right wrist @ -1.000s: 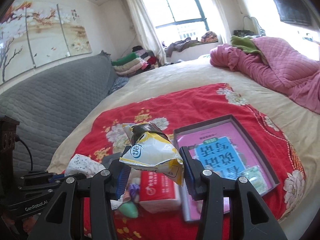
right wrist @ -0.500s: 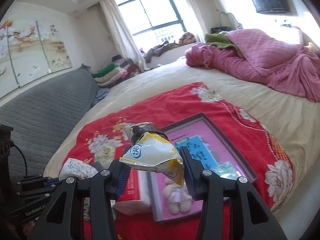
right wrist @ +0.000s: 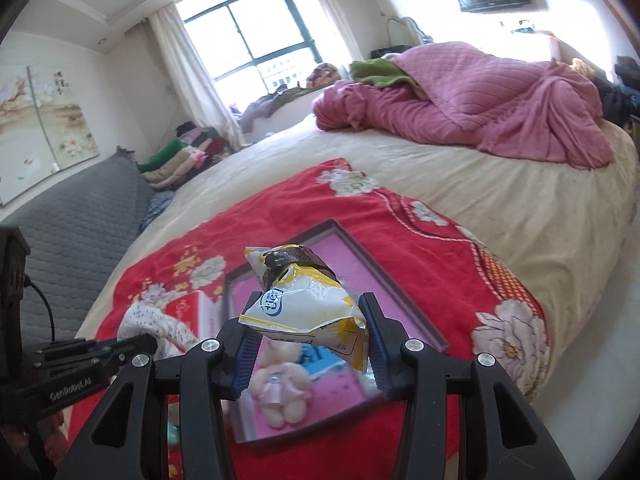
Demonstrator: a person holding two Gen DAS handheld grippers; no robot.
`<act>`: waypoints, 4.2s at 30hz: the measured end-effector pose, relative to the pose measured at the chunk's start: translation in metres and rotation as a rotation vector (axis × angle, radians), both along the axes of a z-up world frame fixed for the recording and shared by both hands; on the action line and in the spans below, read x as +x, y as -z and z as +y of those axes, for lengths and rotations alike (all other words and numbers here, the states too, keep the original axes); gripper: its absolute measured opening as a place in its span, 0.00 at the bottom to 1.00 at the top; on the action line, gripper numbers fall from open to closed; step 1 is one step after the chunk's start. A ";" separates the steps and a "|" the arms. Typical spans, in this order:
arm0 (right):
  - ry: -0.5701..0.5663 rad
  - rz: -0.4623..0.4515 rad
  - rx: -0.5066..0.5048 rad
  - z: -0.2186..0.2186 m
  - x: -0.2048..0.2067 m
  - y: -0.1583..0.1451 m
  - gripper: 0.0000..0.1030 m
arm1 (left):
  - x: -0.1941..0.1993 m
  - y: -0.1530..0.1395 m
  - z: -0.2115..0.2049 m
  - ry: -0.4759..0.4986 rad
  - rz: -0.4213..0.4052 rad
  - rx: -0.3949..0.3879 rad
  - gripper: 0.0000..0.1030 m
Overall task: Organize soft objects
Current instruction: 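Carry the floral cloth and yellow plush bag over the pink book tray, then lower both items into the tray and open both grippers, then move both open tools back over the remaining pile beside the tray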
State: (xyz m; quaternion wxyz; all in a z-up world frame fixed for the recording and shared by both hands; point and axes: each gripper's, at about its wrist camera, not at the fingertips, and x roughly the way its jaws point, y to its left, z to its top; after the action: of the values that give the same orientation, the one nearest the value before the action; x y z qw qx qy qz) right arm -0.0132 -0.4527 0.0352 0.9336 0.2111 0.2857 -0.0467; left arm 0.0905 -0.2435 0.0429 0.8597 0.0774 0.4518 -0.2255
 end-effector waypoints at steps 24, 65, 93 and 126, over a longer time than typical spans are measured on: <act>-0.055 0.181 -0.136 0.030 0.040 0.062 0.47 | 0.046 0.076 -0.039 0.024 0.160 0.076 0.08; 0.006 0.169 -0.205 0.029 0.036 0.066 0.63 | 0.042 0.078 -0.036 0.026 0.188 0.077 0.12; 0.112 0.151 -0.118 0.003 0.019 0.058 0.65 | 0.018 0.065 -0.039 0.096 0.123 0.112 0.66; 0.110 0.080 -0.200 0.030 -0.001 -0.001 0.71 | -0.015 0.008 0.012 0.011 -0.001 0.055 0.74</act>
State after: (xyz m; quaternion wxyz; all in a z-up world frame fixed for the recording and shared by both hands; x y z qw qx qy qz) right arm -0.0142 -0.4230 0.0362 0.9339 0.1301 0.3047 -0.1347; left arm 0.0753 -0.2319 0.0347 0.8562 0.1033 0.4571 -0.2176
